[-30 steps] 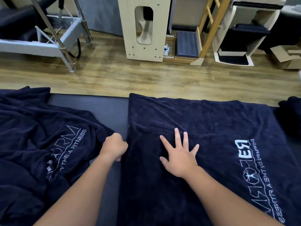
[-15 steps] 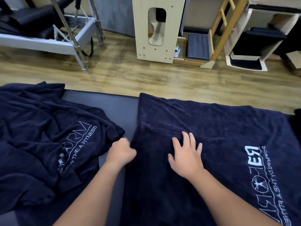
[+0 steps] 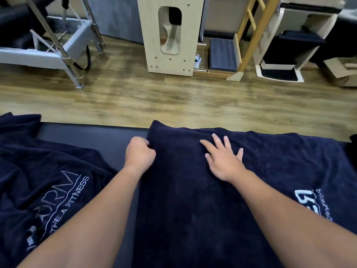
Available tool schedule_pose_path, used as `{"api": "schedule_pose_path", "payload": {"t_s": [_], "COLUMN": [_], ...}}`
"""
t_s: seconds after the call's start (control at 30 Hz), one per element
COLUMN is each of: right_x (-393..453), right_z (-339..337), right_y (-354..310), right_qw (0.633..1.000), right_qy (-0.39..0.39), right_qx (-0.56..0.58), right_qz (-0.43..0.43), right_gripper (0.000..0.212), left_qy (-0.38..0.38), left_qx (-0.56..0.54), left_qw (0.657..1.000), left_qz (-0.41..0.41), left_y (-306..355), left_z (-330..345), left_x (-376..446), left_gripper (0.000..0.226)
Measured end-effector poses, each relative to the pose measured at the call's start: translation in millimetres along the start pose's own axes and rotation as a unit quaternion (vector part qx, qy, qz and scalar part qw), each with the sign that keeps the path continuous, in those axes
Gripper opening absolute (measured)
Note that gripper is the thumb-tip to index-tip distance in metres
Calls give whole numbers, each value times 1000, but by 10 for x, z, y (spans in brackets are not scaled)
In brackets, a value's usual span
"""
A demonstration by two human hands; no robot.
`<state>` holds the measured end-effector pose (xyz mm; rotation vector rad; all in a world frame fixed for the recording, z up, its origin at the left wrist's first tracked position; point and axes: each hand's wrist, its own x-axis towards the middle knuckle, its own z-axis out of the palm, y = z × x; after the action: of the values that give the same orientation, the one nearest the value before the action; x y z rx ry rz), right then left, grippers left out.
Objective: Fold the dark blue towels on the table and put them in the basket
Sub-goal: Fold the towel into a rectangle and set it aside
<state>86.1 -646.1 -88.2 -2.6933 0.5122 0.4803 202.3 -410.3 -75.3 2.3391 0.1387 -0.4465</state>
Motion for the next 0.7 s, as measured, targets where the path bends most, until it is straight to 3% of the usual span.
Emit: {"api": "schedule_pose_path", "payload": {"t_s": [0.03, 0.1, 0.17, 0.2, 0.27, 0.37, 0.53, 0.7], "right_x": [77, 229, 378, 453, 580, 659, 209, -33], "right_z": [-43, -122, -178, -197, -238, -296, -207, -198], "right_y": [35, 104, 189, 250, 382, 500, 614, 1261], "right_qw": [1000, 1000, 999, 999, 998, 996, 976, 976], "right_qy": [5, 12, 27, 37, 47, 78, 182, 73], "right_qx": [0, 7, 10, 7, -9, -6, -87, -7], "right_qz": [9, 20, 23, 30, 46, 42, 87, 204], "right_gripper": [50, 53, 53, 51, 45, 41, 47, 74], "left_qy": [22, 76, 10, -62, -172, -199, -224, -204], "left_qx": [110, 249, 316, 346, 408, 420, 397, 403], "left_qw": [993, 946, 901, 891, 877, 877, 888, 890], "left_qz": [46, 192, 297, 286, 187, 118, 58, 61], "left_y": [1, 68, 179, 232, 327, 517, 714, 686], "left_z": [39, 185, 401, 507, 679, 766, 860, 907], "left_x": [-29, -175, -381, -462, -508, -361, -258, -273], "left_gripper": [30, 43, 58, 76, 116, 145, 148, 148]}}
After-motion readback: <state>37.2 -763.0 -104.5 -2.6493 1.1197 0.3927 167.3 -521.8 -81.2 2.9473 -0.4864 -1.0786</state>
